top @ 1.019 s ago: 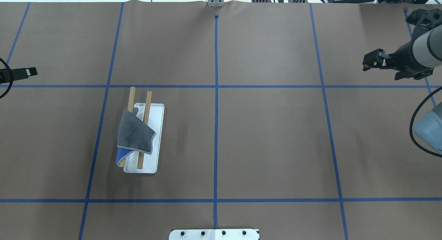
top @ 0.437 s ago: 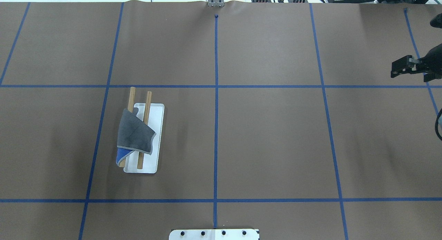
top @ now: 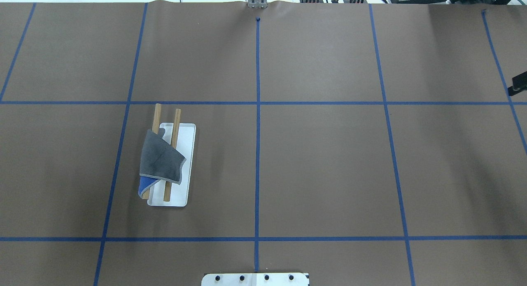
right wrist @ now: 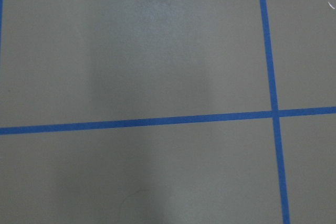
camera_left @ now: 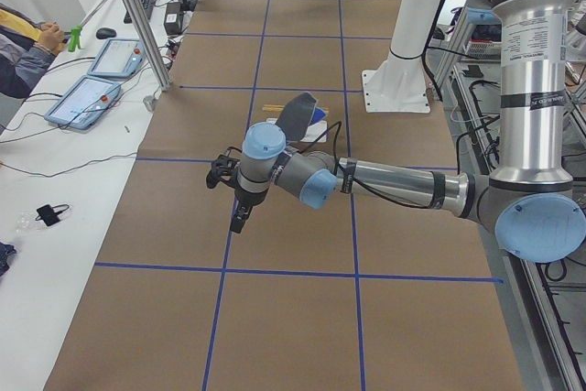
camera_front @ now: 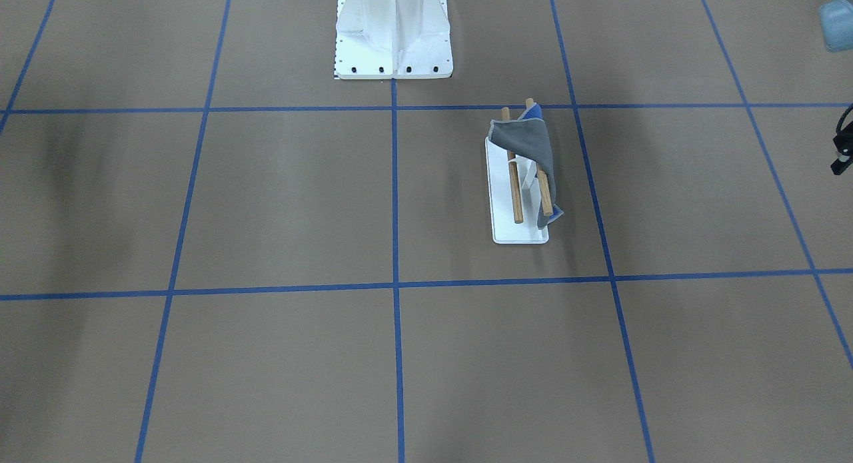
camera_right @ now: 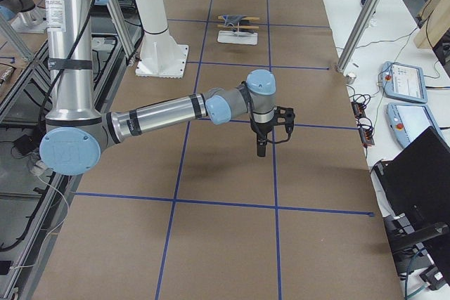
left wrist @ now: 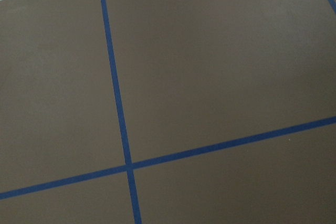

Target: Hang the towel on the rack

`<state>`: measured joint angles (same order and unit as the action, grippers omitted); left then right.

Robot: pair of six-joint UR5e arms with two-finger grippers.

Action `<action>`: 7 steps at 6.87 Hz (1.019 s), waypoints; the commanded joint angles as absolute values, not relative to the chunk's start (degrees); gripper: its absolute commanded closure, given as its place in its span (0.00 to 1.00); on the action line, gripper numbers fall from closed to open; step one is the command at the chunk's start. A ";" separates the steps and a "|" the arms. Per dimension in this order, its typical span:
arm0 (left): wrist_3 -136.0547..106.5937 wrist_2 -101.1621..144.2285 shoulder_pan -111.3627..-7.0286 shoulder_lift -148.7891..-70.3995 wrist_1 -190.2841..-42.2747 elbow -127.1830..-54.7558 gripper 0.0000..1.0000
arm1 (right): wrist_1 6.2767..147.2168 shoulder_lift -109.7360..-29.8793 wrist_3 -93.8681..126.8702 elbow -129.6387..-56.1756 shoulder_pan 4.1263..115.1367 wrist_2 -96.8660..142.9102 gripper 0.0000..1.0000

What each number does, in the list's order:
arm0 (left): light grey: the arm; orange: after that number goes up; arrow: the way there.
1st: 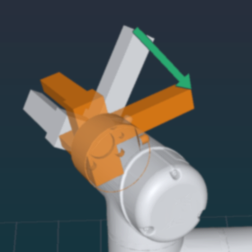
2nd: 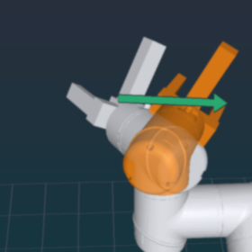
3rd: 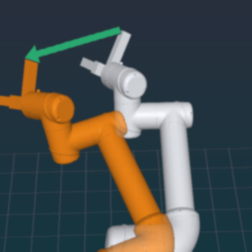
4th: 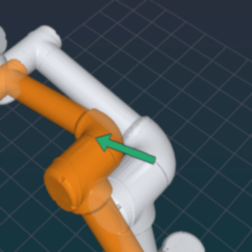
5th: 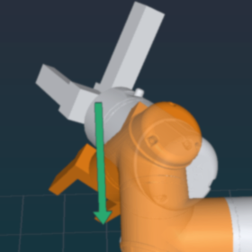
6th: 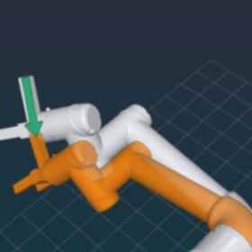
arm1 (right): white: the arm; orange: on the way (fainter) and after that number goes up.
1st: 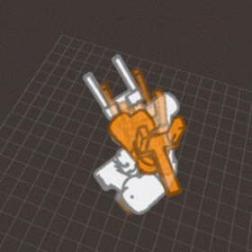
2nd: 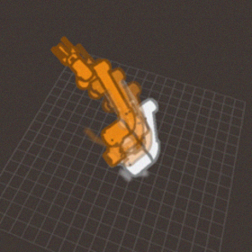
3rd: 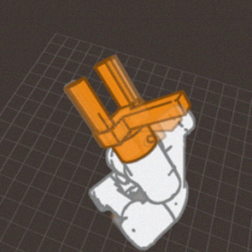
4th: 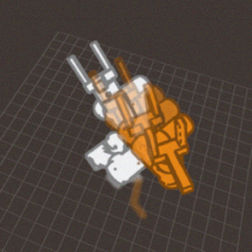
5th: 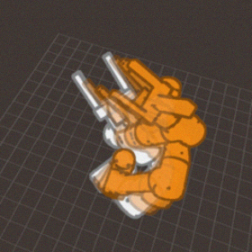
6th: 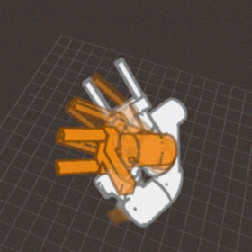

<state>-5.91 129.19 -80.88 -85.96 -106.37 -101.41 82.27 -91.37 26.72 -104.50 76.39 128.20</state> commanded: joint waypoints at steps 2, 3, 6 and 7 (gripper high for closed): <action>10.32 129.99 -84.18 -87.19 -93.88 -98.20 0.02 | 82.61 -96.05 12.25 -102.48 83.05 132.36 0.00; 10.11 130.51 -86.11 -87.01 -92.30 -96.52 0.02 | 82.97 -96.67 10.65 -102.48 84.19 132.45 0.00; 10.11 130.69 -88.77 -89.92 -86.39 -95.80 0.02 | 83.58 -98.18 8.09 -102.83 84.20 134.98 0.00; 10.19 130.69 -88.77 -89.65 -86.83 -95.54 0.02 | 87.50 -95.82 8.17 -102.92 84.20 135.35 0.00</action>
<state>10.06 130.67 -88.45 -89.74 -86.65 -95.82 84.31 -97.61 8.24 -102.71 84.16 134.47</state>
